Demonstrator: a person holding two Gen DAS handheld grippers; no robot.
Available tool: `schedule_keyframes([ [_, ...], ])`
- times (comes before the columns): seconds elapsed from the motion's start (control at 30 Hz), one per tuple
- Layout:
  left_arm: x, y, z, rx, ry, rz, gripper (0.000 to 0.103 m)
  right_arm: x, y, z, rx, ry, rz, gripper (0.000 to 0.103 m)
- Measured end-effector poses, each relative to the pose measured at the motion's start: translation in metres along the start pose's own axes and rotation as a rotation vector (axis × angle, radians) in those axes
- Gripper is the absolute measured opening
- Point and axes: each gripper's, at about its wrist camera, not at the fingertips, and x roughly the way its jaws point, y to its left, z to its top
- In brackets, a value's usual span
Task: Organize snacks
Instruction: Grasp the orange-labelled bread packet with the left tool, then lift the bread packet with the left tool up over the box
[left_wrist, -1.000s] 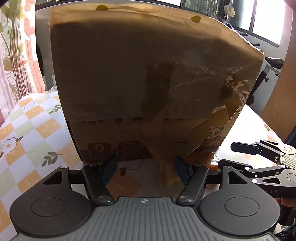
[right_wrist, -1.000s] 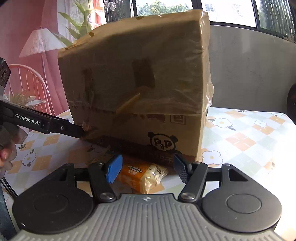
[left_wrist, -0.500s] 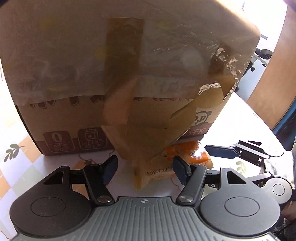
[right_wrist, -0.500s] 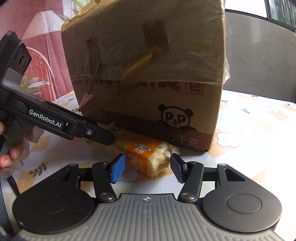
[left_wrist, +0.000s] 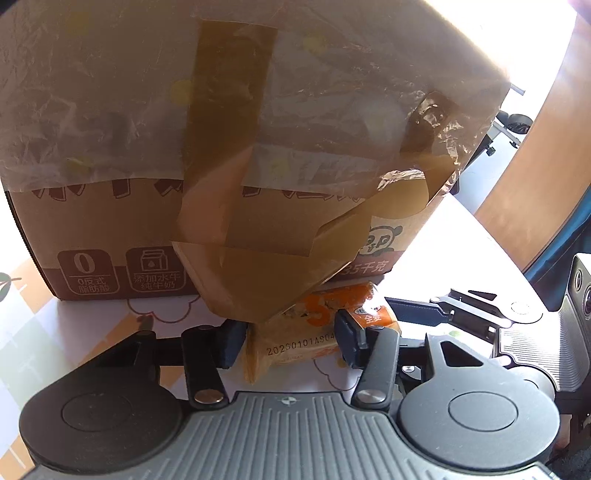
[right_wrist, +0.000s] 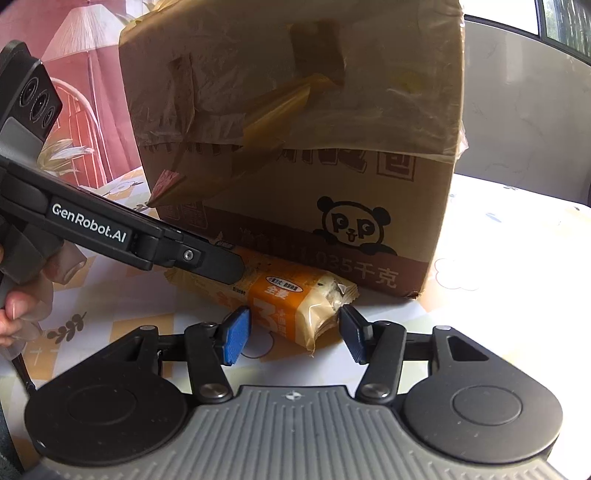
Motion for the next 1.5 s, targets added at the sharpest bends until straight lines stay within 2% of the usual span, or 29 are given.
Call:
schedule_keyframes([
  [0.3, -0.001, -0.008, -0.001, -0.005, 0.0, 0.019, 0.054, 0.0, -0.003, -0.001, 0.007, 0.003, 0.035, 0.056],
  [0.57, -0.009, -0.009, -0.008, -0.036, 0.021, 0.036, 0.052, -0.005, 0.019, -0.003, -0.098, 0.022, 0.023, 0.053],
  [0.77, -0.026, -0.012, -0.007, -0.05, -0.01, 0.034, 0.052, -0.02, 0.023, 0.001, -0.08, -0.006, 0.043, 0.052],
  [1.0, -0.064, -0.019, 0.006, -0.031, -0.104, 0.019, 0.052, -0.052, 0.036, 0.021, -0.093, -0.092, 0.03, 0.052],
  [1.2, -0.108, -0.027, 0.027, 0.0, -0.223, 0.007, 0.052, -0.084, 0.048, 0.047, -0.158, -0.212, 0.003, 0.051],
  [1.4, -0.153, -0.038, 0.048, 0.03, -0.354, 0.002, 0.052, -0.113, 0.058, 0.082, -0.211, -0.317, -0.009, 0.051],
  [1.5, -0.164, -0.04, 0.064, 0.039, -0.386, 0.004, 0.052, -0.122, 0.062, 0.102, -0.223, -0.351, -0.018, 0.051],
])
